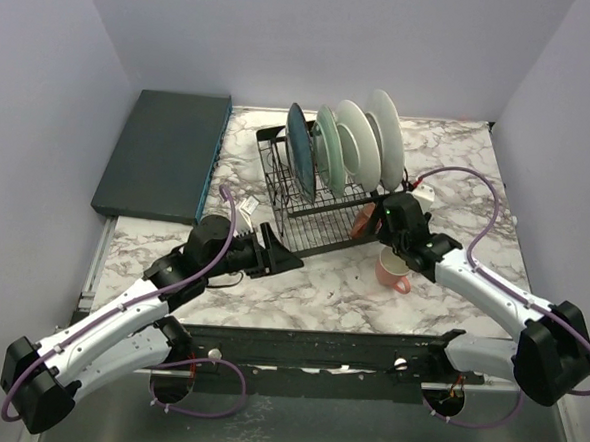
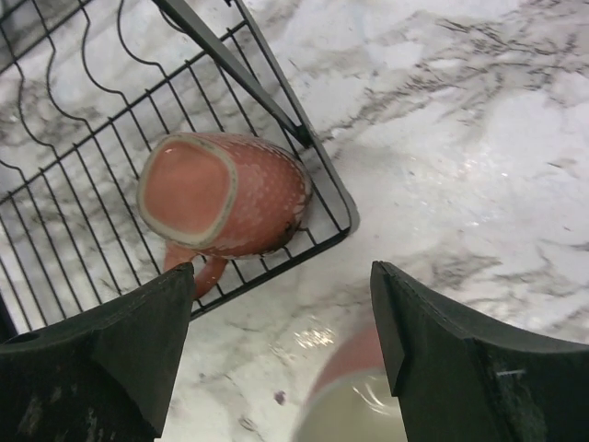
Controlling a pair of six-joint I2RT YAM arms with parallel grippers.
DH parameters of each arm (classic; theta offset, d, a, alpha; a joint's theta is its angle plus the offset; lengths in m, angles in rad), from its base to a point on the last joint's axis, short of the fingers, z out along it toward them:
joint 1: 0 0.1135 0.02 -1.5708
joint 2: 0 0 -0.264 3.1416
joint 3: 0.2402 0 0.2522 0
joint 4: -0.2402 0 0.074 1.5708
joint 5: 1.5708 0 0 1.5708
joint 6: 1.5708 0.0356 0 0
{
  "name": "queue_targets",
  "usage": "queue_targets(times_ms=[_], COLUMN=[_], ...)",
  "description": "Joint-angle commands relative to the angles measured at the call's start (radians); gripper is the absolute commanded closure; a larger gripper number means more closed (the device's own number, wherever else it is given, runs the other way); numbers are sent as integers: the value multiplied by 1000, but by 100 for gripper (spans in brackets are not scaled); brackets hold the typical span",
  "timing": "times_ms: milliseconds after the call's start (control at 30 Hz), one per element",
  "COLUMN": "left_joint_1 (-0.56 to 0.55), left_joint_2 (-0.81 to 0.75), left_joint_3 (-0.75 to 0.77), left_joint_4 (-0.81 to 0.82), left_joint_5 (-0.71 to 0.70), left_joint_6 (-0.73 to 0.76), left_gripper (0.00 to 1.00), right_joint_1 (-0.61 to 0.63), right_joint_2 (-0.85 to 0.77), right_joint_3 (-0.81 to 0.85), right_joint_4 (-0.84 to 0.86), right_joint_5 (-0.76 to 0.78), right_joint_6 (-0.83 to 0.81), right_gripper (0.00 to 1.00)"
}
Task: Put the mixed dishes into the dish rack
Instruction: Turn the cup upside down in the dish rack, then pick up the cup at the corner of the board.
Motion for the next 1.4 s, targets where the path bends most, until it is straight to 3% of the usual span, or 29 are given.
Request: queue_targets(times_ms=[0,400,833,1367], left_joint_1=[4,2,21,147], left_joint_2=[16,121,284,483], left_joint_3=[47,98,226,328], left_joint_4=[-11,14,23,123], left_joint_5=[-40,-82,-94,67], left_joint_6=[3,32,125,189], left_gripper=[38,38,38,38], right_joint_1=[11,11,10,-33], right_joint_2=[-118,-62,-62,-71], right_joint_3=[38,101,177,216], right_joint_4=[43,-99,-322,-339], right_joint_5=[-40,-116,94,65], right_joint_6=[-101,-164,-157,-156], right_gripper=[17,16,15,16])
